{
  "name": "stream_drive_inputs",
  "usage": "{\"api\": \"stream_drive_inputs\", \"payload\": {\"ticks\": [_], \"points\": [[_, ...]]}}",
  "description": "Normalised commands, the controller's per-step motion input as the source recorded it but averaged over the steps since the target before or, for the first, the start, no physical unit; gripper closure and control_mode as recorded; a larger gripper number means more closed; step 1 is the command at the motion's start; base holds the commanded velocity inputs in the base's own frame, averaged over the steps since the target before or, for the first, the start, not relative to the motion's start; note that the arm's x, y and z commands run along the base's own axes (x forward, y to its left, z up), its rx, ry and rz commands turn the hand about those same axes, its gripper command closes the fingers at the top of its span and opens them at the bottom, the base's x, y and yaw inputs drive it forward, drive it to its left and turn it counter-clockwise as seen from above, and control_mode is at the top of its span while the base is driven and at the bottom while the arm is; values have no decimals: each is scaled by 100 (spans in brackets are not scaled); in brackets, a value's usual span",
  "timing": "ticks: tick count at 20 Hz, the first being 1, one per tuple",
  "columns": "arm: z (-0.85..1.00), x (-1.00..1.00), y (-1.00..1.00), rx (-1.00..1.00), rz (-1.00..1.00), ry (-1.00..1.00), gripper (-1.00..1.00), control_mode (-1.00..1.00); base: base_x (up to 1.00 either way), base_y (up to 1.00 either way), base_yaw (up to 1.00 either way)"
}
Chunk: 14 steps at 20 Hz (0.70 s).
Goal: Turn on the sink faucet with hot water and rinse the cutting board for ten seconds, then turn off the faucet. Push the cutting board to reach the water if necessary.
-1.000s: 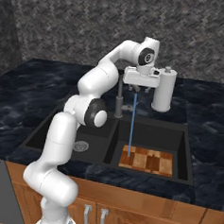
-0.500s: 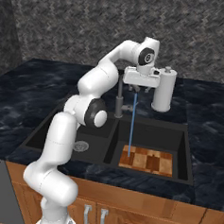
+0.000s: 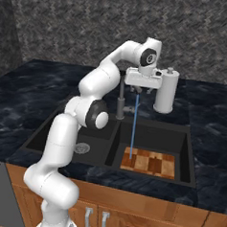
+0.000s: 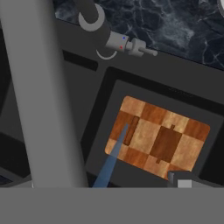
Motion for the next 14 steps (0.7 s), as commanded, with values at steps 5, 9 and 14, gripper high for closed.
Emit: {"api": "stream_drive_inputs", "payload": {"ticks": [5, 9, 14], "points": [[0, 0, 0, 0, 0, 0, -100, -100, 0, 0, 0], [0, 0, 0, 0, 0, 0, -100, -100, 0, 0, 0], [0, 0, 0, 0, 0, 0, -100, -100, 0, 0, 0]]}}
